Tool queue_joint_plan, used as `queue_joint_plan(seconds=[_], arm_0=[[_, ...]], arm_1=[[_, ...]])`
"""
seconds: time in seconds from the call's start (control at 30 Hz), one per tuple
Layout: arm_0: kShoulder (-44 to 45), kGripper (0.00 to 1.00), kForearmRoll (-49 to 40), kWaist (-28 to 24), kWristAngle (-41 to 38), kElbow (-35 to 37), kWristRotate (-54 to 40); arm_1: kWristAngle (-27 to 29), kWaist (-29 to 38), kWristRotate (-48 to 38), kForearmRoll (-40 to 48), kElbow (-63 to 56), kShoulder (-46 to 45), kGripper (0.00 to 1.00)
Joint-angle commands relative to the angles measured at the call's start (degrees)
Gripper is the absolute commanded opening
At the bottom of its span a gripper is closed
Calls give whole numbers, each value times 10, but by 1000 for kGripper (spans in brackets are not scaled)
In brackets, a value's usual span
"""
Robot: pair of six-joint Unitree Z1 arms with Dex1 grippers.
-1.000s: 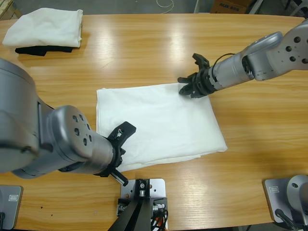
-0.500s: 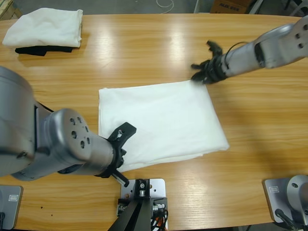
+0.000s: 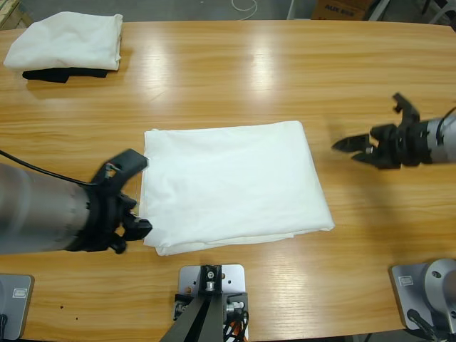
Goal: Fold clothes
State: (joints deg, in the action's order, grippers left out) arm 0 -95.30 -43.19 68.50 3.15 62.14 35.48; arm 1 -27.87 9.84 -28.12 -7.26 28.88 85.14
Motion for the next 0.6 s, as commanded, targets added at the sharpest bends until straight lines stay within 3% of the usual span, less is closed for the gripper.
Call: queue_joint_plan(seconds=[0.03, 0.23, 0.33, 0.6], arm_0=[[79, 996, -67, -21, 12, -21, 8], [108, 996, -98, -22, 12, -28, 8], [108, 996, -97, -22, 12, -32, 13], [108, 996, -98, -22, 15, -40, 18]], arm_1=[[-57, 0, -18, 203, -118, 110, 862], [-97, -2, -18, 311, -153, 188, 859], [-112, 3, -17, 325, -161, 190, 734], [-135, 52, -41, 324, -173, 188, 729]])
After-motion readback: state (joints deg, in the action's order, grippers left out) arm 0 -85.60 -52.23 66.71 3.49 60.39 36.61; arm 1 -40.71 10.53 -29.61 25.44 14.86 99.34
